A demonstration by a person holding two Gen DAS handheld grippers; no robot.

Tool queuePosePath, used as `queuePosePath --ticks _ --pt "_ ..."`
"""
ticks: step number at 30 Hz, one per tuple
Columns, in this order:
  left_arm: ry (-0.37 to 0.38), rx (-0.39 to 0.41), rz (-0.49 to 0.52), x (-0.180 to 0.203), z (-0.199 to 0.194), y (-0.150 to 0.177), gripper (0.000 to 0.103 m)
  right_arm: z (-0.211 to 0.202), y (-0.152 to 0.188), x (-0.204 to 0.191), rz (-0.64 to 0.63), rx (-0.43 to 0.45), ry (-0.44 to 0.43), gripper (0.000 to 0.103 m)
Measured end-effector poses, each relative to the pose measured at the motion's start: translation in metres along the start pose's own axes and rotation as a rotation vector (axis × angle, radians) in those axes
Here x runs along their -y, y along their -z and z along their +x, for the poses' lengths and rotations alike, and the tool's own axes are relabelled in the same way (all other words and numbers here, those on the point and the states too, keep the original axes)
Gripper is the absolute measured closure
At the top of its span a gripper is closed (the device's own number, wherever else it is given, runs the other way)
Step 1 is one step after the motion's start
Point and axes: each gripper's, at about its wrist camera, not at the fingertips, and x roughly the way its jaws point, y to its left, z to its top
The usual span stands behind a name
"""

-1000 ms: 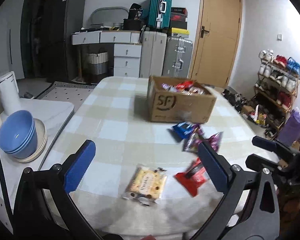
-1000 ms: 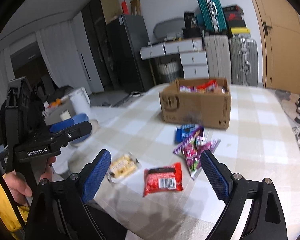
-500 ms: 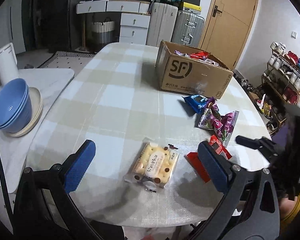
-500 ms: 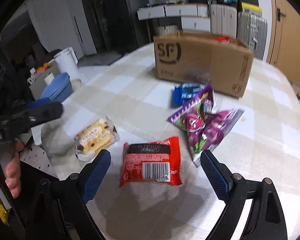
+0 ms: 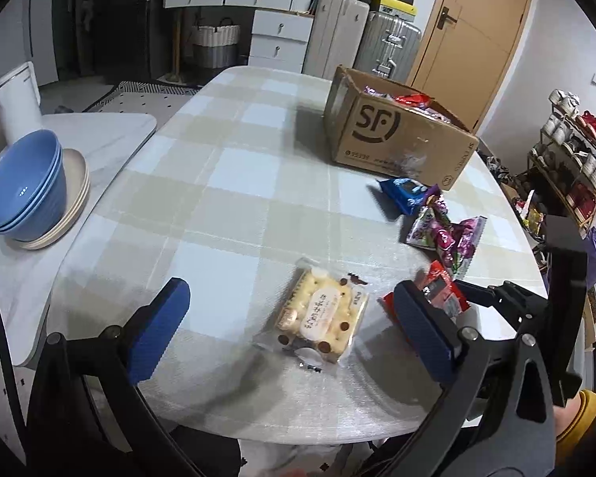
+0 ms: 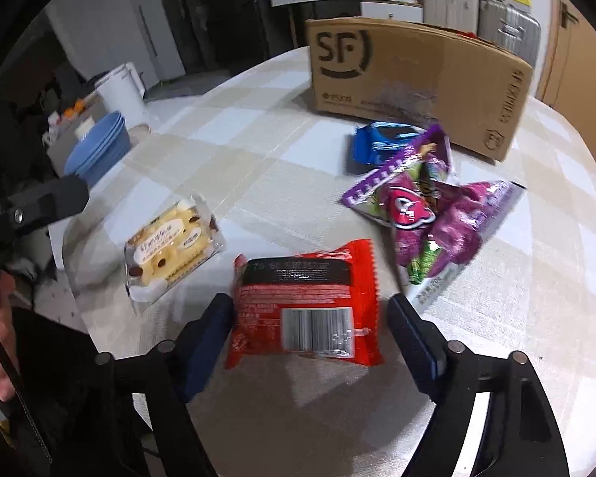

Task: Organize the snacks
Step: 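Grasp the red wrapped snack with the right gripper while the left gripper grasps the cracker pack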

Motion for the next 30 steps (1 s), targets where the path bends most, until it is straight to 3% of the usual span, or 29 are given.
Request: queuePosePath --ticks 4,6,9,14,17,21,27,30 --pt "0.009 -0.022 -0.014 -0.004 0.005 0.001 0.001 0.005 0.002 -0.011 -0.049 -0.005 0.067 0.03" --pt "0.005 -0.021 -0.01 -0.003 0.005 0.001 0.001 0.003 0.004 -0.016 -0.065 0.002 0.059 0.042" --pt "0.0 -0.02 -0.008 -0.002 0.006 0.002 0.001 0.002 0.004 -0.018 -0.068 0.006 0.053 0.052" --pt "-0.009 -0.034 -0.016 -0.005 0.009 0.002 0.001 -0.001 0.005 -0.026 -0.085 0.018 0.034 0.054" --pt "-0.029 -0.053 -0.033 -0.011 0.014 0.003 0.001 -0.006 0.005 -0.033 -0.11 0.043 0.068 0.054" --pt "-0.047 -0.066 -0.047 -0.016 0.018 0.004 0.001 -0.02 0.004 -0.026 -0.063 0.077 0.032 0.054" --pt "-0.082 -0.094 0.013 -0.007 0.028 0.008 0.001 -0.041 0.002 0.003 0.071 0.122 -0.029 0.054" --pt "-0.08 -0.122 0.036 -0.001 0.037 0.01 0.001 -0.05 0.003 0.012 0.106 0.142 -0.012 0.054"
